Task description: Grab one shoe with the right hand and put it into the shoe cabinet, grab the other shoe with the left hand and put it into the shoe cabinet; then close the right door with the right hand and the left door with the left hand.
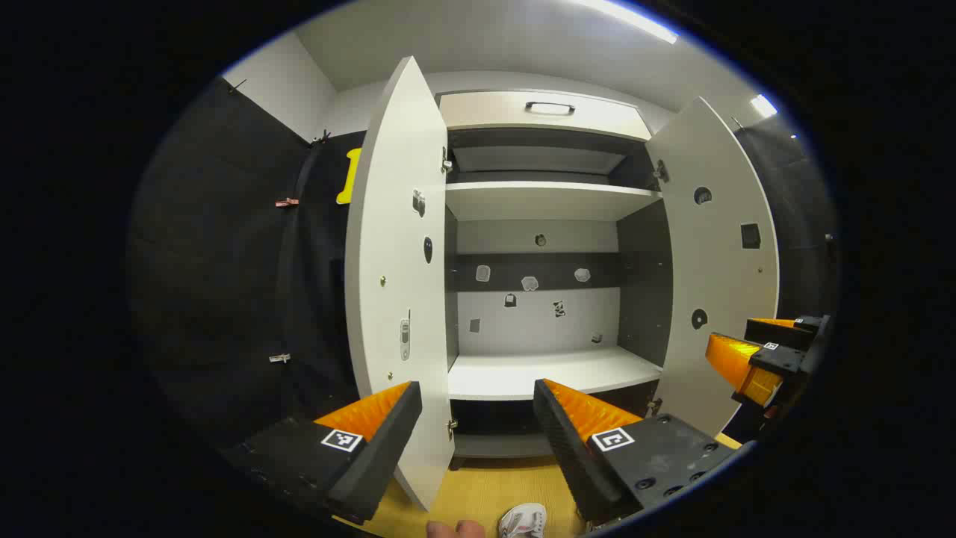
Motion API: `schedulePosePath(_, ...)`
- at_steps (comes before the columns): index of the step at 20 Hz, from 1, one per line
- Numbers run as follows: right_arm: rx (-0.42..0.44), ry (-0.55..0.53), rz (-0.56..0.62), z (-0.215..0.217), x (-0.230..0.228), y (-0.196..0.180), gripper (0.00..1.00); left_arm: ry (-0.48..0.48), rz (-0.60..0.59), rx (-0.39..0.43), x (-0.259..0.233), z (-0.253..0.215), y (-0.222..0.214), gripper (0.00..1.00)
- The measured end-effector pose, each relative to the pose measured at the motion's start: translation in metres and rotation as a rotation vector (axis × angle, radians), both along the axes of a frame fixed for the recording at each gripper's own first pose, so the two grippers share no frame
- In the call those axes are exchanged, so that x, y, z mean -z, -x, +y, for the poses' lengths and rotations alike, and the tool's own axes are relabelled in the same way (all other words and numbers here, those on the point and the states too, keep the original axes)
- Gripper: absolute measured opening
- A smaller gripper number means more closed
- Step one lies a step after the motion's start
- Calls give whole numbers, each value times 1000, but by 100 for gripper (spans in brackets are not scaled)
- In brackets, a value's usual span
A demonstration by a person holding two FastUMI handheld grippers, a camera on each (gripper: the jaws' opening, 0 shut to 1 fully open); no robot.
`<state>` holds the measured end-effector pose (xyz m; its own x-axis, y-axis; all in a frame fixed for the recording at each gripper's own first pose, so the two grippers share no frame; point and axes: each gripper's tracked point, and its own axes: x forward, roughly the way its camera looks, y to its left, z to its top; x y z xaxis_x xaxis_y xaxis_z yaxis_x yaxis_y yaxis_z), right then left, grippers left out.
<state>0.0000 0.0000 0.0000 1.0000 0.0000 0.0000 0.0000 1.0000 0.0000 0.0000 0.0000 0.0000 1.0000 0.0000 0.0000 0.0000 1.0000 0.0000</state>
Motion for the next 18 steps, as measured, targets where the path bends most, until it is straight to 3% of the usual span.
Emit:
schedulePosePath(4,-6,9,-6,-1,-3,-9,98,-28,2,-35,3,4,3,95)
schedulePosePath(18,-141,31,44,32,17,-6,98,-134,19,-45,12,-22,4,94)
